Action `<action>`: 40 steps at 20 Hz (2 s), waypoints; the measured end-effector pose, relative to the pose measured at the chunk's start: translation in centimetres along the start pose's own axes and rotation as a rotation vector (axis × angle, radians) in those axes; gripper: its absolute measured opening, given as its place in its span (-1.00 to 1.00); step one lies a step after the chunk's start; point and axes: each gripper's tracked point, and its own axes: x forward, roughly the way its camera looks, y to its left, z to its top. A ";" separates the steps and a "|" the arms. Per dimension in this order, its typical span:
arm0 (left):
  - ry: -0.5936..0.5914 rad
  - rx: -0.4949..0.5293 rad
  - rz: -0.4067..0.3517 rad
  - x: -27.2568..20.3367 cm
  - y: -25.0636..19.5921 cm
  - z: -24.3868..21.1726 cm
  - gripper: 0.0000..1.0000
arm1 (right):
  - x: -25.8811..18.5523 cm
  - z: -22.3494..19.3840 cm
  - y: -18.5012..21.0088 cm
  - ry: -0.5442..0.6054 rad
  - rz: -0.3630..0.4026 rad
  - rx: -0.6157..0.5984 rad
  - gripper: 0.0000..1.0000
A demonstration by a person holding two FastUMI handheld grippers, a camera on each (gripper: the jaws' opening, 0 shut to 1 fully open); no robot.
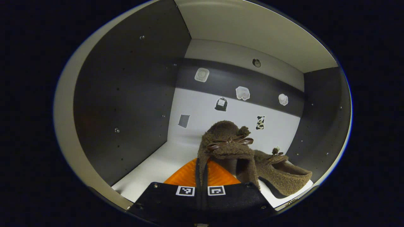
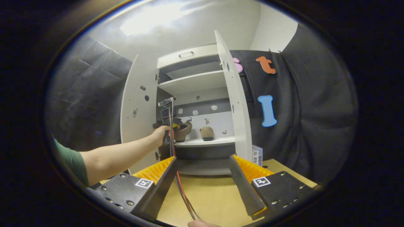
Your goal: Grab one shoe with the right hand and put it into the shoe cabinet, grab the other shoe with the left hand and put it into the shoe cabinet; then close the right door with the right hand and the left door with the left hand.
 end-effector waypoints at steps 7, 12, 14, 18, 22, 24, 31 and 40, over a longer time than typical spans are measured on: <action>-0.060 -0.008 -0.100 -0.7 -1.2 1.4 -0.21 | -0.5 0.1 -0.9 -0.013 -0.032 0.026 0.96; -0.052 0.000 -0.121 -3.2 -1.8 1.9 0.70 | -1.5 1.0 -2.1 -0.035 -0.066 0.008 0.97; -0.061 0.019 -0.130 -5.1 -2.3 2.5 0.88 | -1.9 1.5 -3.2 -0.048 -0.089 -0.002 0.92; -0.086 0.089 -0.177 -11.0 -4.0 4.0 0.94 | -2.7 2.6 -5.4 -0.063 -0.142 0.006 0.96; -0.143 0.148 -0.261 -19.4 -5.5 4.2 0.93 | -3.4 4.1 -8.9 -0.076 -0.207 -0.053 0.92; -0.163 0.193 -0.269 -23.4 -5.3 3.5 0.93 | -4.0 5.1 -10.9 -0.087 -0.244 -0.071 0.96; -0.199 0.227 -0.267 -34.9 -3.4 0.1 0.92 | -2.4 5.4 -16.6 -0.016 -0.292 -0.097 0.96; -0.166 0.231 -0.211 -42.3 0.7 -5.7 0.87 | 2.7 11.1 -23.4 0.013 -0.267 -0.116 0.93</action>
